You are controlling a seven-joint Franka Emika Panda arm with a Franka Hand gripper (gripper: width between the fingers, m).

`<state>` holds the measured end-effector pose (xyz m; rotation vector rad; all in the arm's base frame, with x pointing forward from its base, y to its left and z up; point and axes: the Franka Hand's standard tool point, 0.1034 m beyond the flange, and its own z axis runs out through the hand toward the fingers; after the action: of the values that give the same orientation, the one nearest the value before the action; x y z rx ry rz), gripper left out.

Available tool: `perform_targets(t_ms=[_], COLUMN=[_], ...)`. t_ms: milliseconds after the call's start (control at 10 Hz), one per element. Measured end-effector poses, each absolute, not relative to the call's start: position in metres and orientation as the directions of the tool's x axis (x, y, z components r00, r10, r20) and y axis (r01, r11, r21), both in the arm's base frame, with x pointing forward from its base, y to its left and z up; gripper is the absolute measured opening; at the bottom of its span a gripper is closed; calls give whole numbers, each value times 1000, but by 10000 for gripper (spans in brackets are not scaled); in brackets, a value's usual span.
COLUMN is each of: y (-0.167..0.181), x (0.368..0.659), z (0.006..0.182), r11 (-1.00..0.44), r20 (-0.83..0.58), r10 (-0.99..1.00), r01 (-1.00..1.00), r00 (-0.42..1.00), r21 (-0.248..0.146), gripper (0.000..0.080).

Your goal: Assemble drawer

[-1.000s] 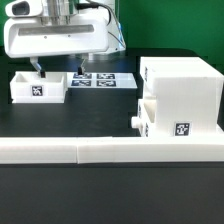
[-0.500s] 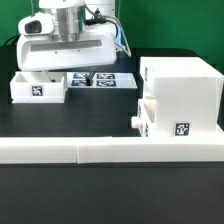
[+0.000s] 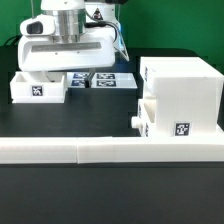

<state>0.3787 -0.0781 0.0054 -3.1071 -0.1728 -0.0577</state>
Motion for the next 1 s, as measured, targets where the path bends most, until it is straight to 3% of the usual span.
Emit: perform_targets(t_ms=[100,200,300,400,500,1000], y=[-78,-78,-78,-78,-78,-78], x=[379,379,379,379,379,379], z=[5,5,5,5,5,5], r11=[-993,-993,-993,-993,-993,-993], r20=[39,39,39,39,39,40], r10=[110,110,110,110,110,110], r01=[111,111,111,111,111,111], r00=[993,993,993,993,993,993], r21=[-27,-27,-27,-27,-27,-27], gripper=[525,391,195,195,70,42])
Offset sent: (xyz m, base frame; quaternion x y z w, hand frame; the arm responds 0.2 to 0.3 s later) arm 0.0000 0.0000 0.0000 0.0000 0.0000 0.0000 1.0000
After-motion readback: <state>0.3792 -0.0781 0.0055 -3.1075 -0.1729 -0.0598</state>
